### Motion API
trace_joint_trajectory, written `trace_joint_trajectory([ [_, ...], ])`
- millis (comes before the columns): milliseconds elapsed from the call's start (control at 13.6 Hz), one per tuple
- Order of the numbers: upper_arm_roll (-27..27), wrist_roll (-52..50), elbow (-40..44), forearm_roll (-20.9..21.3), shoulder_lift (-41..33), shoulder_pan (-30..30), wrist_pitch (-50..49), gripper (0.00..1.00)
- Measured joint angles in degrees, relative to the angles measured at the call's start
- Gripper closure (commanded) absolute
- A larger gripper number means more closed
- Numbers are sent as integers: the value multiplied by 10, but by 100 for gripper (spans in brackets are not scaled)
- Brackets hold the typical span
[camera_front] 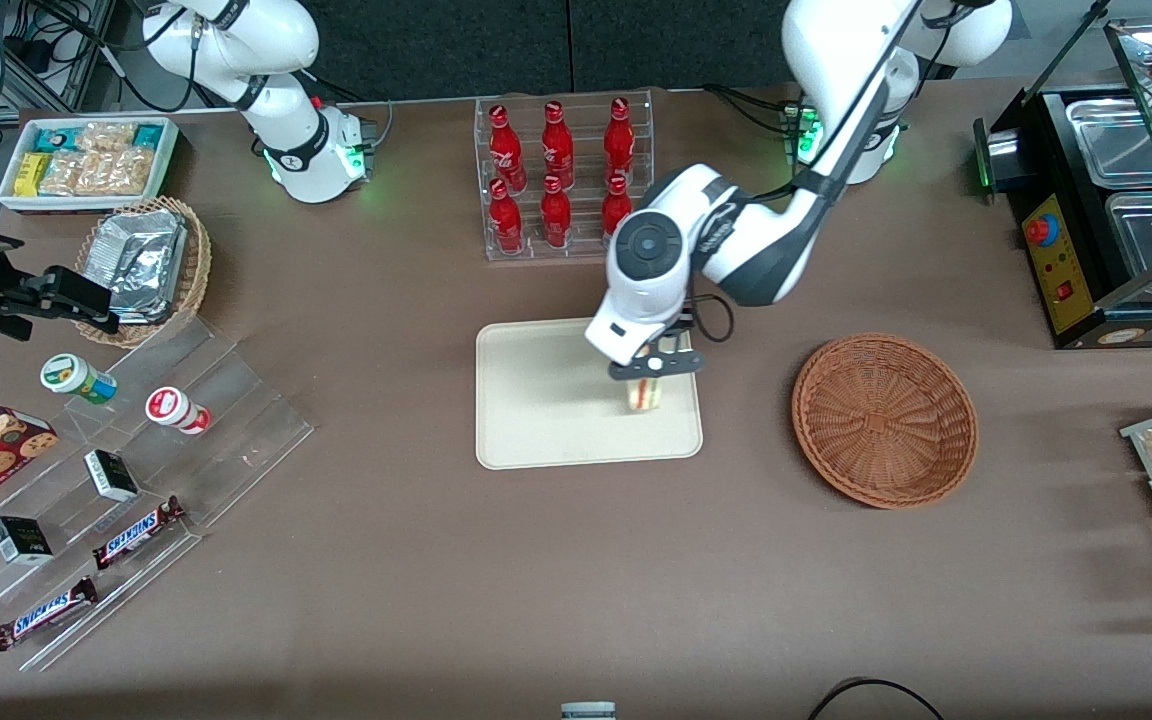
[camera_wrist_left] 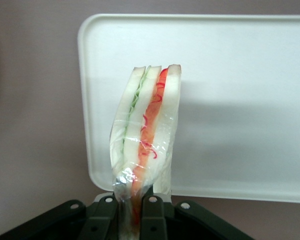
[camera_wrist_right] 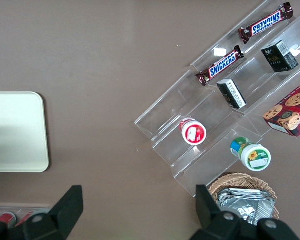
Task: Place sandwich from basket to tray
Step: 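Lower the sandwich upright onto the tray center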
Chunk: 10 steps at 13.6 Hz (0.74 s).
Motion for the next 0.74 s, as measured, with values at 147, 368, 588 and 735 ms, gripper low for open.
trace_joint_trajectory([
  [147,0,2,27,0,25,-16,0,100],
  [368,1,2,66,0,65,-38,0,100],
  [588,3,-3,92,6,100,-52,0,100],
  [735,4,-18,107,26,119,-54,-1,100],
])
